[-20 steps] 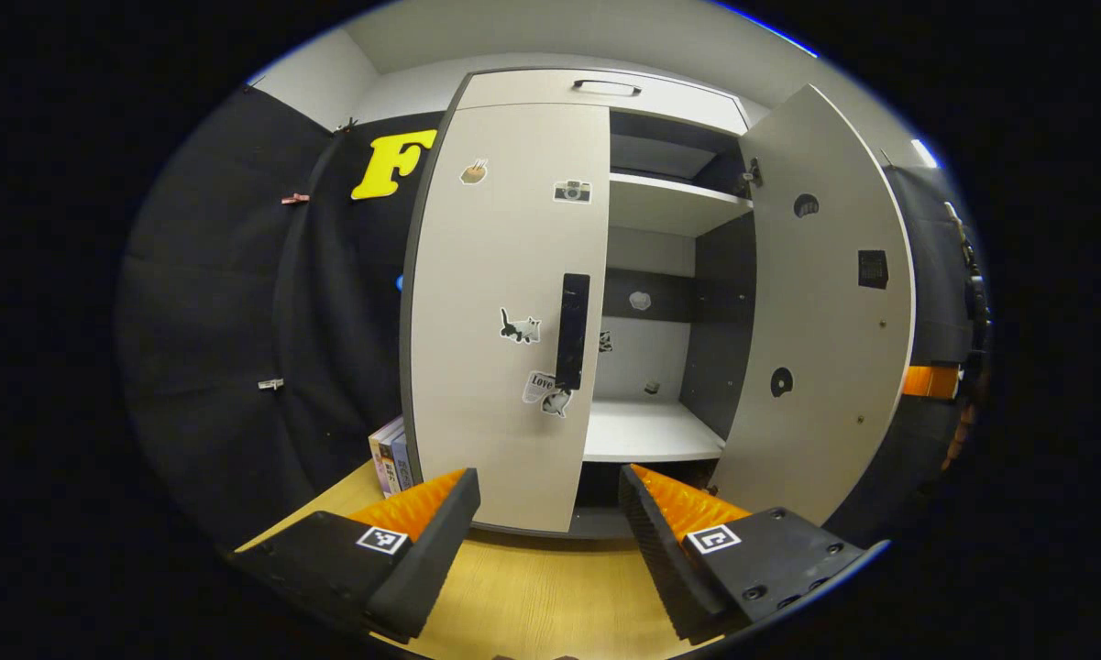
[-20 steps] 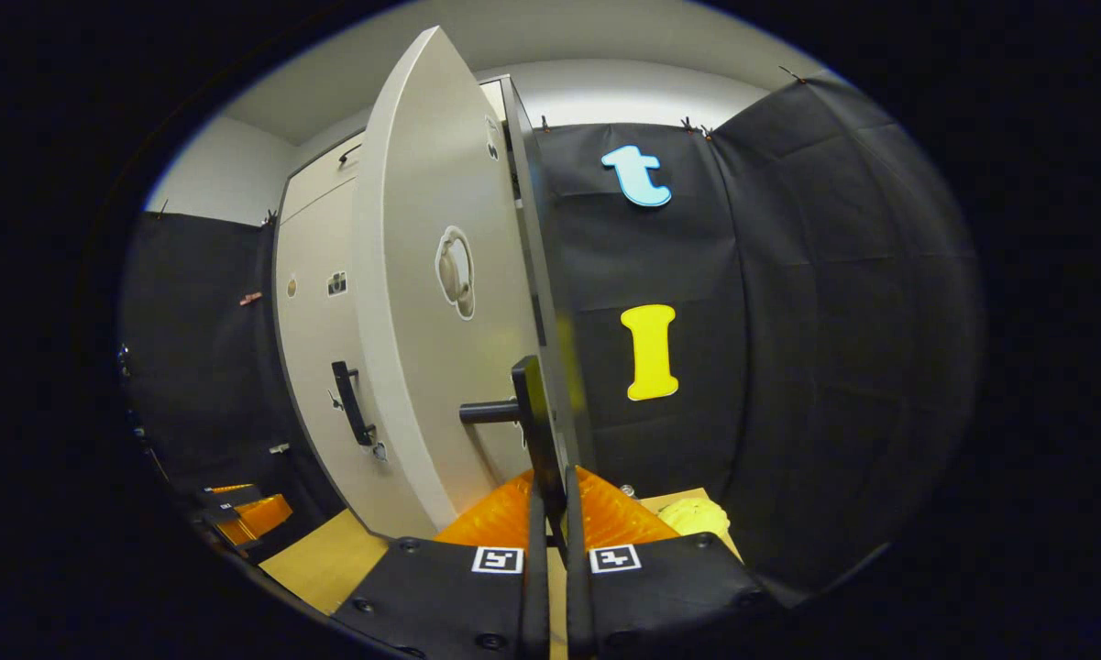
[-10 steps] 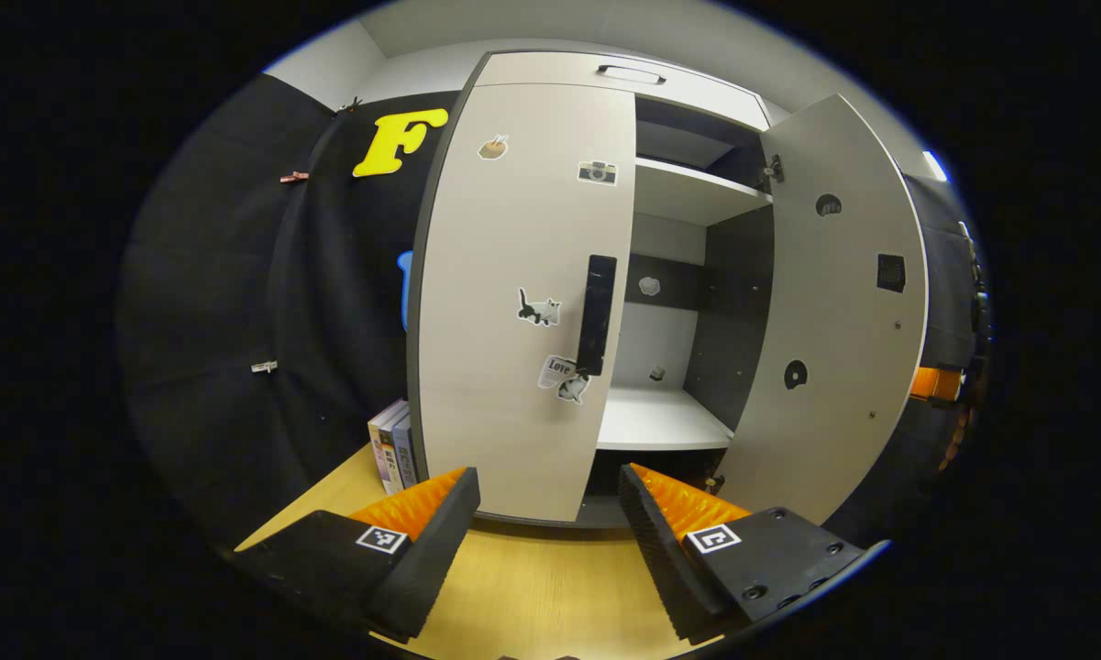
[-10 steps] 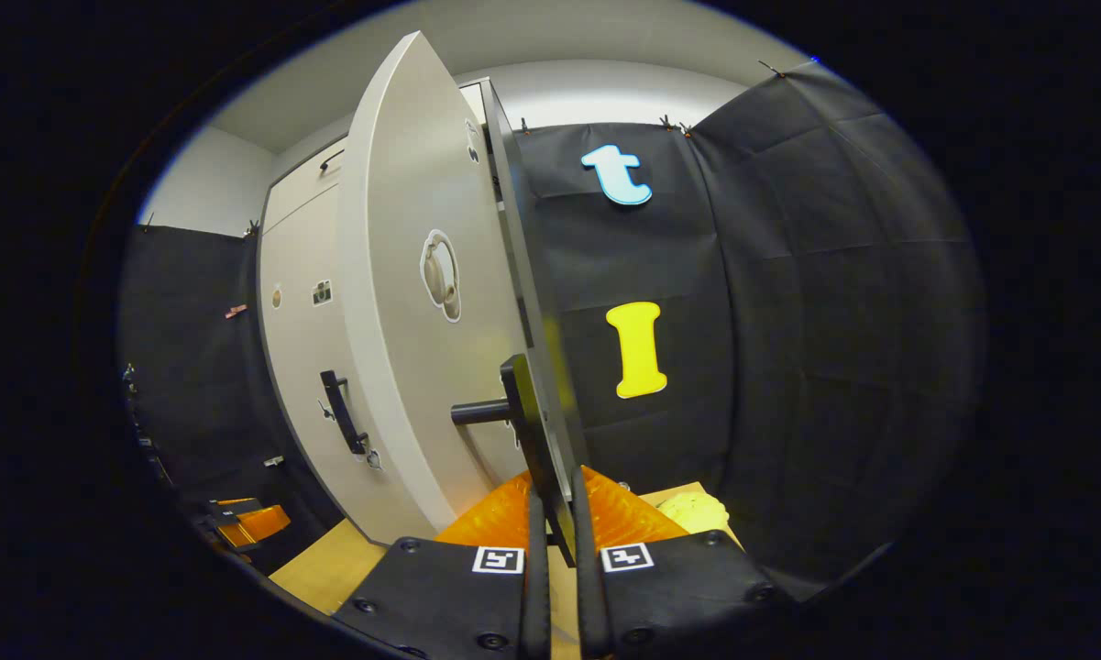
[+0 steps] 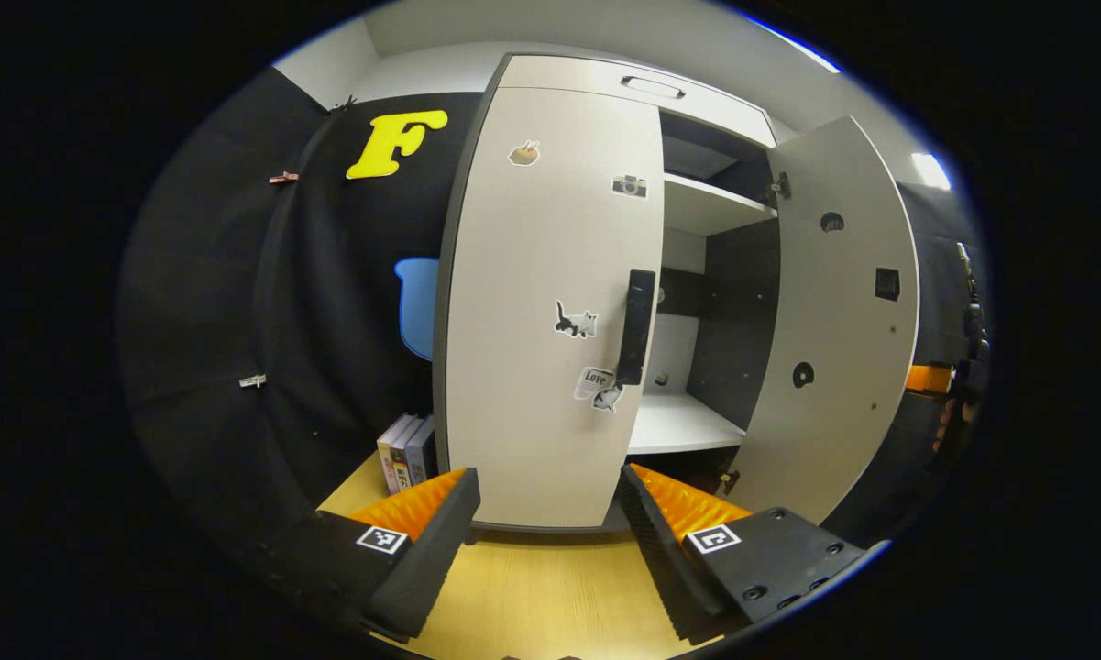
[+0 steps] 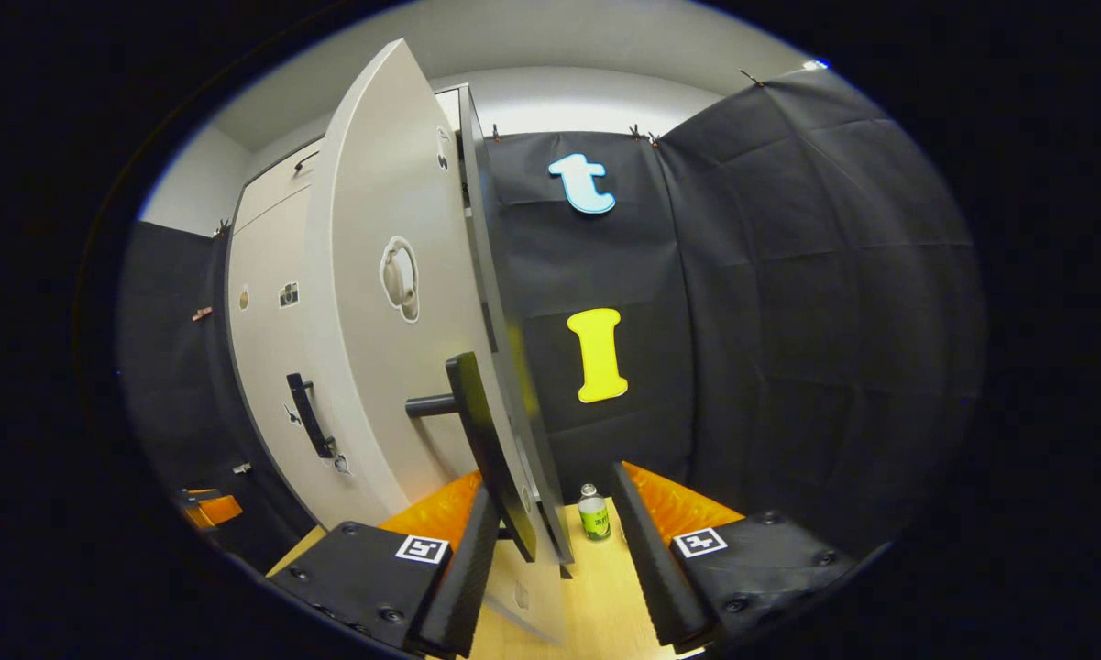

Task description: Open the right door of the double-door shoe cabinet with the right hand, and open the left door with the left hand.

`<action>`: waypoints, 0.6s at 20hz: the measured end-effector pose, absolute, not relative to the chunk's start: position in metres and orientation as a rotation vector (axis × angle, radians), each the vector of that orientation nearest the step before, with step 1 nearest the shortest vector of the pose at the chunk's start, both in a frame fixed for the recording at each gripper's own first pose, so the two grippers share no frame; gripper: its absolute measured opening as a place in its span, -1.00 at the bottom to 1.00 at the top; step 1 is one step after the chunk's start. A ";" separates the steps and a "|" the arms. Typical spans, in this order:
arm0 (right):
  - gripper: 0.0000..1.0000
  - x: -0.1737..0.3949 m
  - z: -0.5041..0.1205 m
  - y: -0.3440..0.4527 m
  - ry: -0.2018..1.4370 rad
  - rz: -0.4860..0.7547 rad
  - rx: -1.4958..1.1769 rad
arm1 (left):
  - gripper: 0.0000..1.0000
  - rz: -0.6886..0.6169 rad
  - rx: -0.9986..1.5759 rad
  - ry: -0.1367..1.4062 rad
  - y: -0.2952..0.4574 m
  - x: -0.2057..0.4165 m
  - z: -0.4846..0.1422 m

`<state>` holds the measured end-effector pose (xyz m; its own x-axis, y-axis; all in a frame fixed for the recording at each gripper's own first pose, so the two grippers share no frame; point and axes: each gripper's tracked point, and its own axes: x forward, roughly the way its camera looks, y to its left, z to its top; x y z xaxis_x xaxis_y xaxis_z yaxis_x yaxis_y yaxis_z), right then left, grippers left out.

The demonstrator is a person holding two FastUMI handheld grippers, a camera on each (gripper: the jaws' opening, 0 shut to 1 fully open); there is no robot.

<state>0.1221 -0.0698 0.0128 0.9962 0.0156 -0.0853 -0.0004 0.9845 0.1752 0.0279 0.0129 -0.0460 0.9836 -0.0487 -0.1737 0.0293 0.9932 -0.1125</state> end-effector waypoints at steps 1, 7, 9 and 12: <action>0.48 0.115 0.014 -0.074 0.064 0.007 0.131 | 0.90 -0.043 -0.113 0.181 0.017 0.028 -0.048; 0.71 0.051 -0.015 -0.049 0.132 -0.029 0.149 | 0.90 -0.084 -0.088 0.152 0.024 0.055 -0.040; 0.83 0.035 -0.026 -0.023 0.156 -0.019 0.143 | 0.90 -0.115 -0.088 0.128 0.014 0.073 -0.028; 0.96 0.019 -0.031 0.021 0.164 0.015 0.178 | 0.90 -0.159 -0.075 0.093 -0.004 0.104 -0.006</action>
<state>0.0185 0.0205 -0.0312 0.9866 0.0289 -0.1608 0.0001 0.9842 0.1773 0.1042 -0.0039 -0.0063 0.9830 -0.1619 -0.0869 0.1549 0.9845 -0.0821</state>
